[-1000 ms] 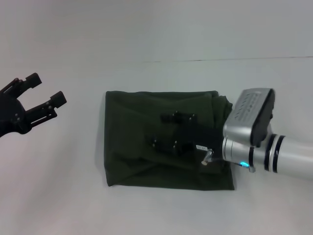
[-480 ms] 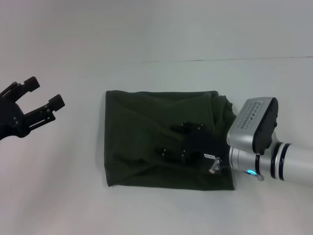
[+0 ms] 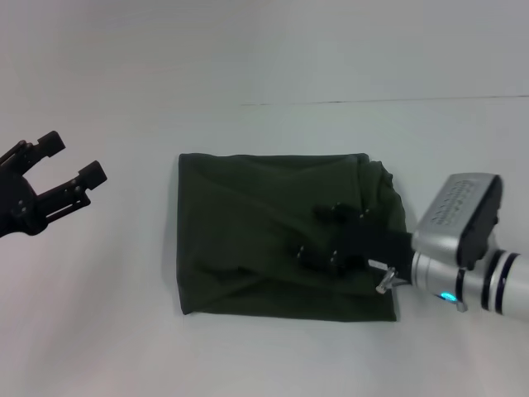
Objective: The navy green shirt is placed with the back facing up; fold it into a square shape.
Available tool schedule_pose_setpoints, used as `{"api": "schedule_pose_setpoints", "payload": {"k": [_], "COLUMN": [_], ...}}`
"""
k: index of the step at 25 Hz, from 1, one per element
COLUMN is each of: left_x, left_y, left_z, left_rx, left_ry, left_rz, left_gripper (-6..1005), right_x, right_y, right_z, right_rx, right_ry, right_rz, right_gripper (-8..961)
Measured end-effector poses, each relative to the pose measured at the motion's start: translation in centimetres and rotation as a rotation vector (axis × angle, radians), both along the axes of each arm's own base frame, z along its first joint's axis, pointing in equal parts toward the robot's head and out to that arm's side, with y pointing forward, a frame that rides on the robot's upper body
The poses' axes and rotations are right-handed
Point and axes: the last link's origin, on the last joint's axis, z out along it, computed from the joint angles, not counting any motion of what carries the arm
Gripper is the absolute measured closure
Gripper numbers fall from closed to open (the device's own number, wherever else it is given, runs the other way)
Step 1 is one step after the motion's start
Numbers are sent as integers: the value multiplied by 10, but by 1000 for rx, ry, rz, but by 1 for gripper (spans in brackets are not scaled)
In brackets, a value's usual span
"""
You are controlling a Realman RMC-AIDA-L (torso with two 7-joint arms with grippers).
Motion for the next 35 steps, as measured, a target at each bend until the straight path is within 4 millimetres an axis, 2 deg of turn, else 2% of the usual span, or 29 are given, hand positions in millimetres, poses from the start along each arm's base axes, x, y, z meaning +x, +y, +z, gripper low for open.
{"api": "schedule_pose_setpoints", "payload": {"k": [6, 12, 21, 30, 35], "left_x": [2, 3, 3, 5, 5], "left_y": [2, 4, 5, 6, 6], "left_z": [2, 3, 5, 7, 7], "left_rx": [-4, 2, 9, 13, 10], "left_ry": [-3, -7, -9, -12, -14], "left_rz": [-2, -7, -9, -17, -17], "left_gripper": [52, 52, 52, 53, 53], "right_x": [-5, -14, 1, 7, 0], "right_y": [-1, 11, 27, 27, 19], "right_z": [13, 6, 9, 10, 23], "right_rx": [57, 73, 155, 160, 175], "right_ry": [122, 113, 78, 60, 201], "right_rz": [3, -34, -192, -226, -162], "right_gripper": [157, 157, 158, 159, 159]}}
